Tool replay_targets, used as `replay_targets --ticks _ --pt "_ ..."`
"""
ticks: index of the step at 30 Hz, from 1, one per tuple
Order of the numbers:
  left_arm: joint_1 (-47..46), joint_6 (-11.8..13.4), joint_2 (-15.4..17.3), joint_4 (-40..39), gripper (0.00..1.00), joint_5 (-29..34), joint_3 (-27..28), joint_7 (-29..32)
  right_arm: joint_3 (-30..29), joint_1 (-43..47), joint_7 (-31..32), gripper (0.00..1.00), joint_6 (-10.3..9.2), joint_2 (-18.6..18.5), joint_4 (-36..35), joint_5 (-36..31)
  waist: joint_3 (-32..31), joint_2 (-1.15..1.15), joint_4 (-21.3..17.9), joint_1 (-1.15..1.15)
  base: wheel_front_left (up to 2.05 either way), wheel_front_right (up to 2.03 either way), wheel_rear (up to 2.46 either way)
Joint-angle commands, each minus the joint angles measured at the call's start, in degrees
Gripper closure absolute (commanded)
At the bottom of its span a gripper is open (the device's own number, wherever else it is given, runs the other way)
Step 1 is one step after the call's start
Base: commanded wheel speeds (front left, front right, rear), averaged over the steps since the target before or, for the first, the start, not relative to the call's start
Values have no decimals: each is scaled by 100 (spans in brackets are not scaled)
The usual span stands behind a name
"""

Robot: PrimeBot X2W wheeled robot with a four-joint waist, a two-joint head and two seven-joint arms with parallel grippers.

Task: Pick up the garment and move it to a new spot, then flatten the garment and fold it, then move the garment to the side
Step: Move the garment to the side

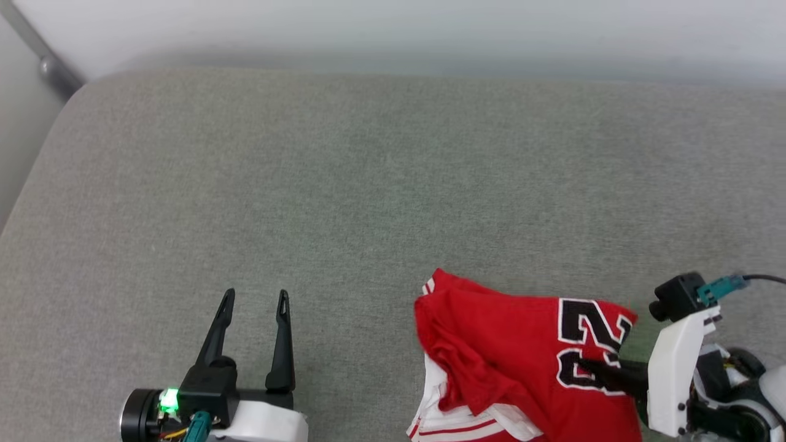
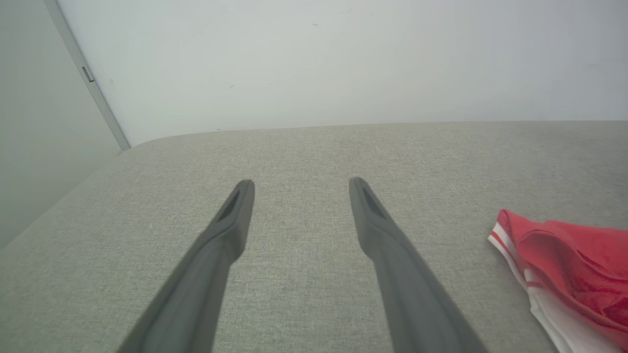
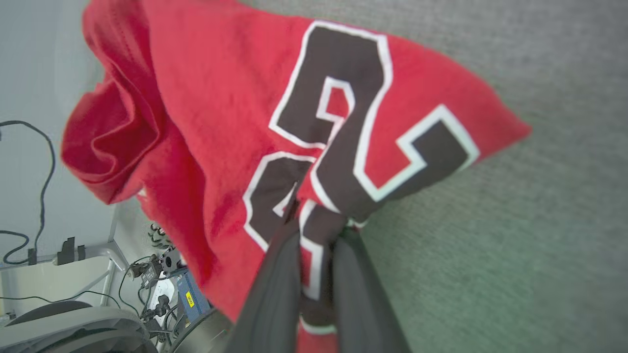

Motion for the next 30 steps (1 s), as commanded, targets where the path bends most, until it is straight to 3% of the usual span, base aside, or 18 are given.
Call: replay_targets --ticks 1,8,14,20,26,30 --pt "52 23 -3 5 0 -14 32 -12 29 -160 -50 100 -2 -99 -83 -36 -187 0 -158 0 0 0 0" --pt "336 27 -7 -70 0 -92 152 -12 380 -577 -49 100 -2 -772 -734 -224 -561 0 -737 0 0 0 0" --pt "387 99 -11 -246 0 -125 306 -12 664 -1218 81 100 -2 -1339 -940 -650 -295 0 -1531 0 0 0 0" --pt "56 32 37 -375 0 20 373 -12 737 -1885 -148 100 -3 -1695 -450 -1007 351 0 -2050 0 0 0 0" --pt "-281 -35 182 -538 0 171 402 -12 756 -2371 -563 100 -3 -2030 440 -1593 939 0 -2187 0 0 0 0" --pt "-422 -28 299 -683 0 206 469 -12 631 -2673 -908 100 -4 -2061 1067 -1943 1295 0 -2205 0 0 0 0"
